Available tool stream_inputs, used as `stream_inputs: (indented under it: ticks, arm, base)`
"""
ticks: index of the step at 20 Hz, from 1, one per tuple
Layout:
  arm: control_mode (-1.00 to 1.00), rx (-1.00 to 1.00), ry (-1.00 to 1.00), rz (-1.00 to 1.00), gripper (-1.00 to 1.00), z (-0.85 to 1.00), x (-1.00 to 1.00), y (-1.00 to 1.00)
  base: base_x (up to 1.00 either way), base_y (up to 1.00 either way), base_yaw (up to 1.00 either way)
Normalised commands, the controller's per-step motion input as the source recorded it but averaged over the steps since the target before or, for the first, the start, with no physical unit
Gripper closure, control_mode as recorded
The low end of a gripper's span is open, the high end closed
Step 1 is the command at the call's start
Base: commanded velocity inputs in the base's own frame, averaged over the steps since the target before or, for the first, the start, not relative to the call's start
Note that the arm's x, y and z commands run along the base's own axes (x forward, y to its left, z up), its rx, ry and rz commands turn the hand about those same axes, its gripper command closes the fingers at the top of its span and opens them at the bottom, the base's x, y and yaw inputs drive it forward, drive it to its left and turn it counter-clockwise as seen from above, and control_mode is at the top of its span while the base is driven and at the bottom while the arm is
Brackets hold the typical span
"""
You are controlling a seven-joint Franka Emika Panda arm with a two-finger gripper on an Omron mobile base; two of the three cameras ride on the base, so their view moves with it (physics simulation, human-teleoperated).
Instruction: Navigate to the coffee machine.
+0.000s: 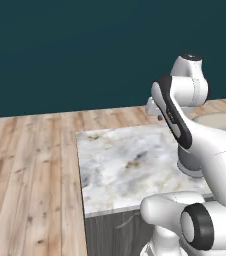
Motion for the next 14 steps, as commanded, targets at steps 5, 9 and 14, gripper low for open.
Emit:
stream_inputs:
  ticks: [5,9,14]
  arm:
    - [1.00,0.00,0.00,0.00,-1.00,0.00,0.00,0.00]
    - [1.00,0.00,0.00,0.00,-1.00,0.00,0.00,0.00]
    - [1.00,0.00,0.00,0.00,-1.00,0.00,0.00,0.00]
  base:
    - [-0.34,0.00,0.01]
    - [-1.00,-0.12,-0.05]
    - [-0.82,-0.06,-0.43]
